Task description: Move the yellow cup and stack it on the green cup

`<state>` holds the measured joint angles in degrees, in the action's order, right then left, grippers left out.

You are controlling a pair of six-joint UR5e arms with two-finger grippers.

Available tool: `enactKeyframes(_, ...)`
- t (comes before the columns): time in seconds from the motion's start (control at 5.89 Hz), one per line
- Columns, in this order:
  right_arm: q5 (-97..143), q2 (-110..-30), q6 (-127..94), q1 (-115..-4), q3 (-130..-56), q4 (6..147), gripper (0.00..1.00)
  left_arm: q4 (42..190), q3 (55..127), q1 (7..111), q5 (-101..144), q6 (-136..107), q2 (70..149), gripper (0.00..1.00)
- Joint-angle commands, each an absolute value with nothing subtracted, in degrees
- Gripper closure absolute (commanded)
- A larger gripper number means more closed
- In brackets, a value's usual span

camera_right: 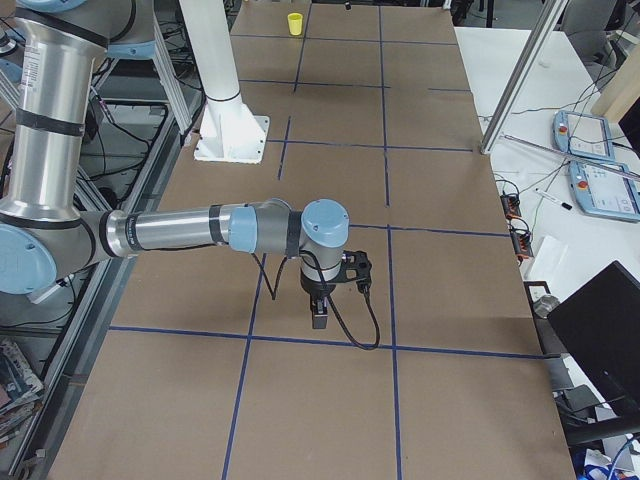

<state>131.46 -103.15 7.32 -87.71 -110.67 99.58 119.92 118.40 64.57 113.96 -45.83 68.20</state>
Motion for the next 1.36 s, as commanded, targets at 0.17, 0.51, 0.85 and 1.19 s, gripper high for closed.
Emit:
enactKeyframes(0.17, 131.4, -103.18, 7.21, -87.63, -110.65, 99.58, 0.0, 118.84, 123.4, 37.96, 85.0, -76.11, 62.07, 0.0)
enactKeyframes(0.51, 131.4, -103.18, 7.21, -87.63, -110.65, 99.58, 0.0, 108.63, 123.49, 25.47, 69.78, -98.57, 58.28, 0.0)
enactKeyframes(0.85, 131.4, -103.1, 7.12, -87.63, -110.57, 99.58, 0.0, 92.98, 123.92, 14.19, 66.62, -126.25, 60.01, 0.0)
enactKeyframes(1.19, 131.4, -102.92, 7.03, -87.63, -110.48, 99.58, 0.0, 69.62, 123.49, 9.08, 71.41, -155.17, 67.55, 0.0)
